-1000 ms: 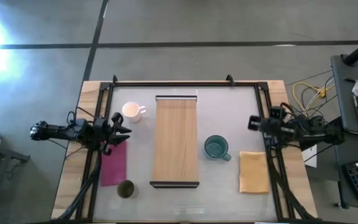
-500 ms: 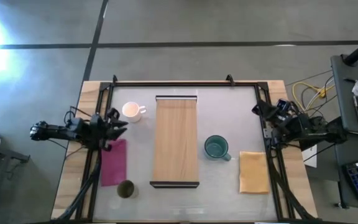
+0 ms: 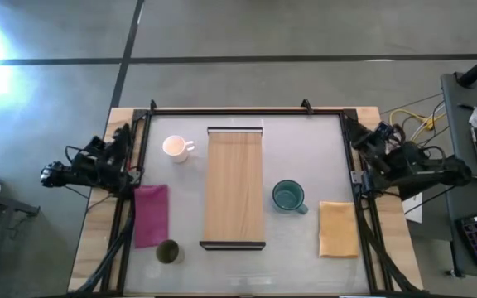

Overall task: Stack small to large cups/mugs on shelf
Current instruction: Put the gray cup on the shelf

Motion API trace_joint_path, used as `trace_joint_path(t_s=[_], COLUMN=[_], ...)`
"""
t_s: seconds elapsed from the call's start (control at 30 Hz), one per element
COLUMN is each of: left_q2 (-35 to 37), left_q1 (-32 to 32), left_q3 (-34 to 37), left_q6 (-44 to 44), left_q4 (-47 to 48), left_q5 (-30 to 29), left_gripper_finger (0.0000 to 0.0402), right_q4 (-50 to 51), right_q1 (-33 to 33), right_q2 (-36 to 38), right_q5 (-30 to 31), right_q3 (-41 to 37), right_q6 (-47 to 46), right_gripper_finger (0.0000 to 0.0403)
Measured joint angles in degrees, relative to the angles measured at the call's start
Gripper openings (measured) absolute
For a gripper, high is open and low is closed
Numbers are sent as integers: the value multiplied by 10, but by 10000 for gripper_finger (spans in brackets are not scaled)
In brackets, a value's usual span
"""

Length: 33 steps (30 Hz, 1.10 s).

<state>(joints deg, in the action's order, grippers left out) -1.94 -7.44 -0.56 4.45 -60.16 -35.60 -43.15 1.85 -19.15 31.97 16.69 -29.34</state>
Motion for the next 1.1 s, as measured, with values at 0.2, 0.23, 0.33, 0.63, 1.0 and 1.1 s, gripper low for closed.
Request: trace_joint_path(t_s=[0.2, 0.23, 0.33, 0.63, 1.0, 1.1], left_q2=[-52, -77, -158, -385, -513, -525], left_q1=[0, 0, 0, 30, 46, 49], left_q3=[-57, -83, -187, -521, -600, -604], left_q6=[-3, 20, 65, 254, 207, 186], left_q4=[197, 263, 469, 1191, 1282, 1213], left_q5=[-200, -201, -195, -111, -92, -14], left_gripper_finger=[101, 101, 101, 101, 101, 101], right_q4=[27, 43, 92, 178, 199, 135], right_q1=[-1, -2, -13, -95, -132, -130], right_q2=[-65, -71, -100, -134, -138, -149], right_q5=[104, 107, 106, 51, -52, -55], right_q3=[33, 35, 43, 57, 56, 56], right_q6=[-34, -48, -66, -87, -114, -181], right_gripper_finger=[9, 9, 9, 9, 9, 9])
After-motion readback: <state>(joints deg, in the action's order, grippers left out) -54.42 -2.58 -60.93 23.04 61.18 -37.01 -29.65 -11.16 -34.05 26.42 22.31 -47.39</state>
